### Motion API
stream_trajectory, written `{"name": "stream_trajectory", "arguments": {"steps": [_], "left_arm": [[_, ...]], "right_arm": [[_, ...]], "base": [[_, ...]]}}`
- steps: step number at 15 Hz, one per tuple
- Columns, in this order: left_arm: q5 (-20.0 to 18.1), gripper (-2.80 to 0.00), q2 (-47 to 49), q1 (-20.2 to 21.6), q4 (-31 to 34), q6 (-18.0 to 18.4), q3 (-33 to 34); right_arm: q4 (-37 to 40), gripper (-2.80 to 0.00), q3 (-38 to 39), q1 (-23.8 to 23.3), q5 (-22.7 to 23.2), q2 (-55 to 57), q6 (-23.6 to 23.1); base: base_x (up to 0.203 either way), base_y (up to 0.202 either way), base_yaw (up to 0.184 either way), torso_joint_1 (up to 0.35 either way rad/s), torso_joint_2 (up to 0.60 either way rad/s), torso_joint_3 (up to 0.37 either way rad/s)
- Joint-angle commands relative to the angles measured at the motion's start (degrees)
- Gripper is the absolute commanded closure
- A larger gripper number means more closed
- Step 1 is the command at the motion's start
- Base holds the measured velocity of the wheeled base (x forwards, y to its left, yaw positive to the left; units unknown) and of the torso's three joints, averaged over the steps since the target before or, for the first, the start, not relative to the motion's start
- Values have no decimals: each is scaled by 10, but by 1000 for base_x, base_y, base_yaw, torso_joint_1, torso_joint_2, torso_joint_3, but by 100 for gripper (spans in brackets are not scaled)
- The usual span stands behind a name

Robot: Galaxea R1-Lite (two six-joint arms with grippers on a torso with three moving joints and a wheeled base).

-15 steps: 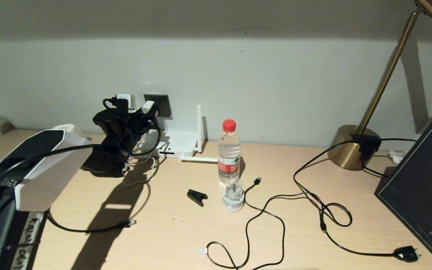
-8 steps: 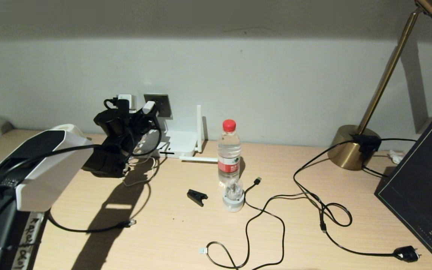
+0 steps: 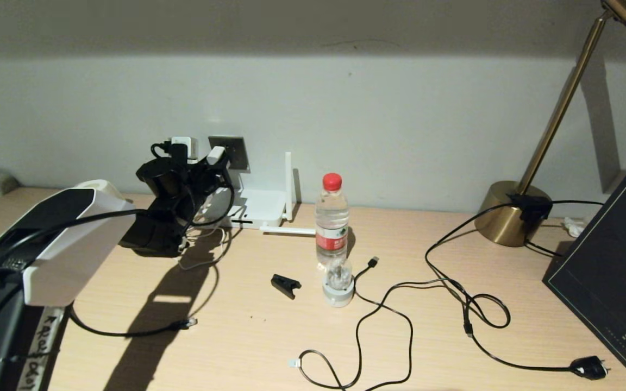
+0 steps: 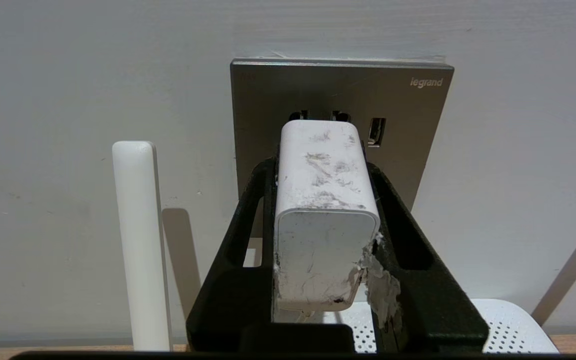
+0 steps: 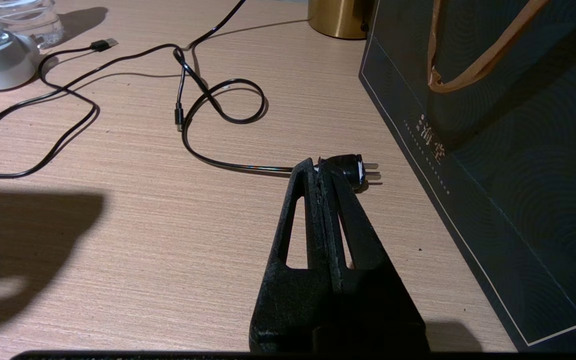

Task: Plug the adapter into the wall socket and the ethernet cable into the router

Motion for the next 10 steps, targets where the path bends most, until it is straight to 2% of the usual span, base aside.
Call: {"name": "stream_trajectory", "arguments": {"steps": [1,10], "left_arm": [[1,0,-1,-2,-4,0,0],[2,0,-2,-7,-4,0,1]], "right_arm": [[0,0,0,0,0,0,0],[0,0,0,0,0,0,0]], "base": [[0,0,0,0,0,0],[0,0,0,0,0,0]]}}
